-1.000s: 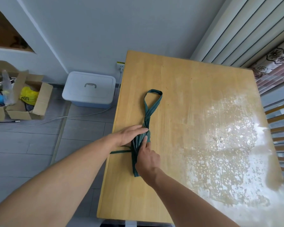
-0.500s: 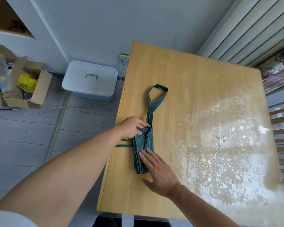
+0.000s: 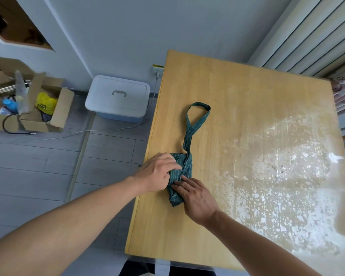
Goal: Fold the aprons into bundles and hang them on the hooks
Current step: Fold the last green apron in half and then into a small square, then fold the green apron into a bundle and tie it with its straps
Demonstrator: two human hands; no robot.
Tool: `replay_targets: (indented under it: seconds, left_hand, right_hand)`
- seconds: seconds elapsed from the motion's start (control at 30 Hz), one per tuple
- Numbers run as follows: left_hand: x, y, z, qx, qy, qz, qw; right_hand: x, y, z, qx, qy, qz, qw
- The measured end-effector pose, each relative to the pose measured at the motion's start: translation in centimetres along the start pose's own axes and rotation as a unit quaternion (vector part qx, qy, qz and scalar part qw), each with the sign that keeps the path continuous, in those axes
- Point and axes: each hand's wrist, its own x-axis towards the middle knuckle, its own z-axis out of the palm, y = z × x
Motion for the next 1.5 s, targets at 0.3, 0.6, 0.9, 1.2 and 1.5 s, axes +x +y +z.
replay_targets:
  seconds: [0.3,0.6,0.9,1.2,1.5]
  left_hand:
    - [-2.2,0.2,2.1,-0.102,-0.094,-0.183,0.973]
    - [-0.3,1.7,2.2,-0.058,0.051,-0.28,0.957]
    - [4.1,1.2,1.2,-0.092,0.002,-0.474,0.876]
    - [5.4,0.2,0.6,-0.186,-0.003,-0.452,0.873]
    - [1.8,3.4,0.6,-0.418,0.018,-0.332,0.845]
  right_hand:
    - [3.6,3.6,-5.1,0.285,-0.014,0.116,0.951]
    - [5.4,4.0,-4.7,0.384,-0.024,0.262,0.885]
    - [7.5,4.8,-4.3,0.355,0.021,0.485,0.799]
    - [9.2,5.3,-5.2,0.439,-0.046,0.493,0.75]
    - [6.2,4.9,-5.4,0.642,0.024,0.448,0.621]
